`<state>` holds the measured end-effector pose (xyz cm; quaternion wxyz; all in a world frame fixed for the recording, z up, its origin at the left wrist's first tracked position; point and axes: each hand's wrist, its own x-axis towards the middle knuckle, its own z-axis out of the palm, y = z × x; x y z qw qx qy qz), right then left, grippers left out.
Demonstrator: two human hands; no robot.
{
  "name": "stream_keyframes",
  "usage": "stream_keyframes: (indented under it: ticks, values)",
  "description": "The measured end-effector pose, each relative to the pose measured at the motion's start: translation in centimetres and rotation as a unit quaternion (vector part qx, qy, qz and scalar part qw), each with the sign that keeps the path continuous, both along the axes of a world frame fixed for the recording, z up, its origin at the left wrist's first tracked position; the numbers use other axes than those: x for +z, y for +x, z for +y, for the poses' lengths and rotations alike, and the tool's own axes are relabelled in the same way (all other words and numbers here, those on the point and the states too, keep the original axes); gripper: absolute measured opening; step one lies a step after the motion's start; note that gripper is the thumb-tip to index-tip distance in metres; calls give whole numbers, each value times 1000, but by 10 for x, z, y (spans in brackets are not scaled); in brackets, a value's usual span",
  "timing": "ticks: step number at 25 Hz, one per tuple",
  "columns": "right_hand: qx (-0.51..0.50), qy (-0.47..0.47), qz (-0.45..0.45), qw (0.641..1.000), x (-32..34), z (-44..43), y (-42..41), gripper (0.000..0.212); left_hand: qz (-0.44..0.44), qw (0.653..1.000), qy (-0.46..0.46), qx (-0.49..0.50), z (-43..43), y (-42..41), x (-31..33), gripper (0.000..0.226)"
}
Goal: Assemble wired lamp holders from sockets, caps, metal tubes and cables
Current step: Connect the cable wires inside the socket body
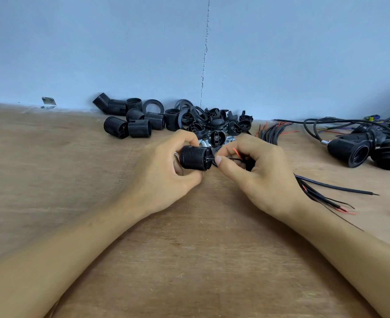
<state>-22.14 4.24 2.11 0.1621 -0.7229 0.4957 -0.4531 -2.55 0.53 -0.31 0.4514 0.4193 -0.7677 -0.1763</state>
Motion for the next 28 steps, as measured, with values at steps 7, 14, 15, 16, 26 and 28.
stream_keyframes:
  ticks: [7, 14, 15, 16, 26, 28]
  values:
    - [-20, -5, -26, 999, -1, -2, 0, 10, -13, 1000, 18, 9, 1, -2, 1, 40]
    - [-16, 3, -45, 999, 0, -2, -2, 8, -7, 1000, 30, -6, 3, -1, 4, 37]
    - [-14, 3, -49, 999, 0, -1, -2, 8, -7, 1000, 29, -6, 3, -1, 5, 38]
    - [-13, 4, -53, 999, 0, -1, -2, 9, -7, 1000, 29, -6, 3, -1, 5, 38]
    - [-2, -3, -28, 1000, 0, 0, 0, 11, -13, 1000, 7, -20, 4, -1, 4, 40]
    - [-6, -10, -20, 1000, 0, 1, 0, 11, -14, 1000, 3, -20, 4, -1, 4, 40]
